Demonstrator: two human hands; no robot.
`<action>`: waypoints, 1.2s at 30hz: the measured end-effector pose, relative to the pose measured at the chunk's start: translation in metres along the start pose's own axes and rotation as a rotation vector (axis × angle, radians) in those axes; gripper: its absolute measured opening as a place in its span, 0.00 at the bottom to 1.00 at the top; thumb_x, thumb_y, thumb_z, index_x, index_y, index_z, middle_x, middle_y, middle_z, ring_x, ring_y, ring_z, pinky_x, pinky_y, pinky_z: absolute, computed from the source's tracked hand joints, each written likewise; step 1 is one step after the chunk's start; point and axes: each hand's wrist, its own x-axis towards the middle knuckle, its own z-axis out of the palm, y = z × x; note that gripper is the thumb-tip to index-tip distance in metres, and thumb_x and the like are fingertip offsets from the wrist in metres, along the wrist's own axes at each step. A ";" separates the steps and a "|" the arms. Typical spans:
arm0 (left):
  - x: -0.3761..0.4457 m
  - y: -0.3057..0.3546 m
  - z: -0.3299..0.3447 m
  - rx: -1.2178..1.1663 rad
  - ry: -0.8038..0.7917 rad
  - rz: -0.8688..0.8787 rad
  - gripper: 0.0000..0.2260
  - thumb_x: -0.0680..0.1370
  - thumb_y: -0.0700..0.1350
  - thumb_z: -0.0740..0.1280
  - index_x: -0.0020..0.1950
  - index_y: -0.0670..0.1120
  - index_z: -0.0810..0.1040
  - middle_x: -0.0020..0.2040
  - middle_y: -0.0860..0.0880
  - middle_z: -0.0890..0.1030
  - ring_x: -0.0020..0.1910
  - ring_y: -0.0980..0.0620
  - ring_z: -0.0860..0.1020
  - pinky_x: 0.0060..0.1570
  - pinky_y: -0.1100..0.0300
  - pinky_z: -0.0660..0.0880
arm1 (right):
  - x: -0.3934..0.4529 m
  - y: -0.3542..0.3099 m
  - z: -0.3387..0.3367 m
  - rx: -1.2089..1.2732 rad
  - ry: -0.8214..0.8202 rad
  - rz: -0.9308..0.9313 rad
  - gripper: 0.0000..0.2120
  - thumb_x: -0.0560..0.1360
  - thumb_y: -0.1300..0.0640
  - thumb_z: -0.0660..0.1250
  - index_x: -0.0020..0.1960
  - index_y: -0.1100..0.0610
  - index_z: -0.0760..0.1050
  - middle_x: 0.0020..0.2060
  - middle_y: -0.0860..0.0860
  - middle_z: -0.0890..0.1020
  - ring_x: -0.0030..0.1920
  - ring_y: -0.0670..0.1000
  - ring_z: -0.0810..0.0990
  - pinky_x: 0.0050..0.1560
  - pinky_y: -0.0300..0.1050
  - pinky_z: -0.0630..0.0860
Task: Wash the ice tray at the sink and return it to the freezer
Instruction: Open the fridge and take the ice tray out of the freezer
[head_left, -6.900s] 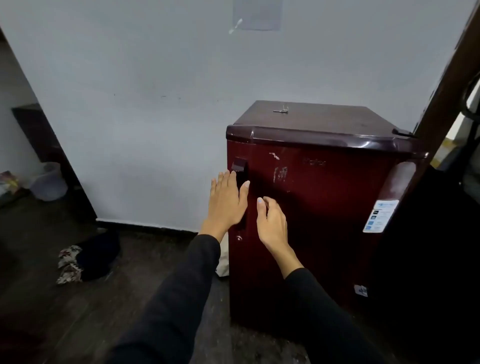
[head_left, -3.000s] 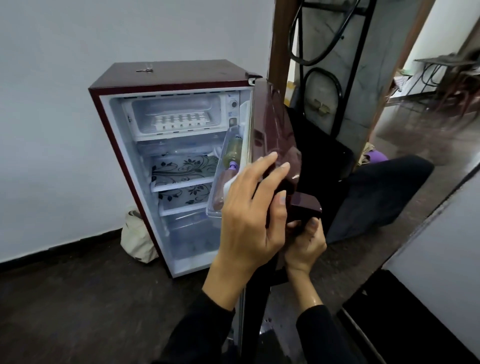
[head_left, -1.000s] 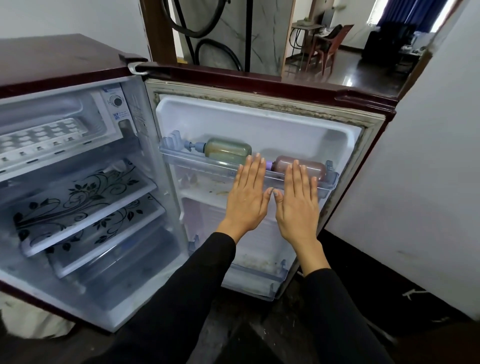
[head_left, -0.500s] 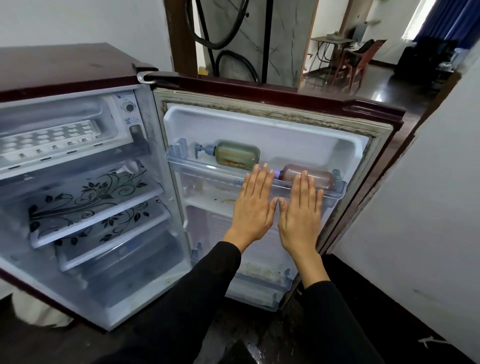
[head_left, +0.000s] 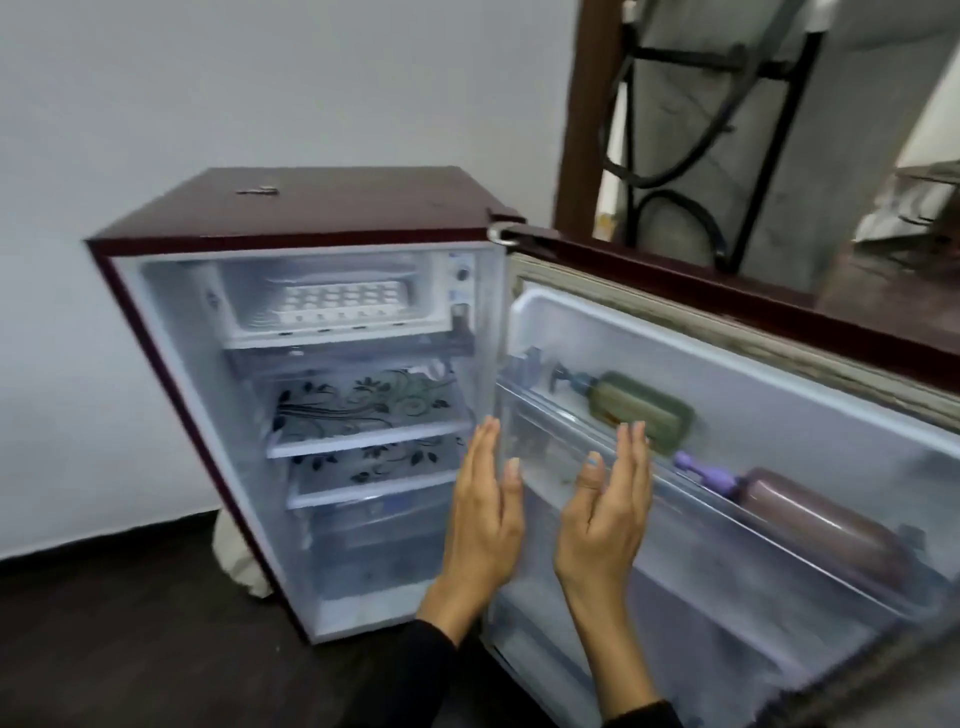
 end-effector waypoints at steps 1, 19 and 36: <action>0.009 -0.007 -0.015 -0.009 0.055 -0.075 0.26 0.81 0.59 0.51 0.77 0.49 0.58 0.77 0.53 0.60 0.75 0.60 0.58 0.74 0.61 0.57 | 0.003 -0.011 0.014 0.077 -0.075 0.005 0.29 0.79 0.45 0.49 0.74 0.61 0.64 0.74 0.53 0.64 0.75 0.49 0.59 0.74 0.44 0.55; 0.227 -0.158 -0.207 0.022 0.462 -0.548 0.19 0.83 0.48 0.57 0.70 0.39 0.69 0.68 0.41 0.74 0.66 0.43 0.72 0.59 0.59 0.65 | 0.121 -0.094 0.286 0.408 -0.561 0.466 0.19 0.80 0.53 0.60 0.69 0.59 0.71 0.63 0.55 0.77 0.63 0.55 0.74 0.60 0.45 0.69; 0.355 -0.260 -0.229 0.076 0.516 -0.649 0.16 0.80 0.43 0.64 0.62 0.33 0.72 0.60 0.35 0.78 0.60 0.39 0.75 0.56 0.53 0.70 | 0.181 -0.071 0.443 0.147 -0.570 0.396 0.18 0.78 0.53 0.63 0.64 0.62 0.73 0.60 0.57 0.79 0.62 0.57 0.76 0.60 0.43 0.69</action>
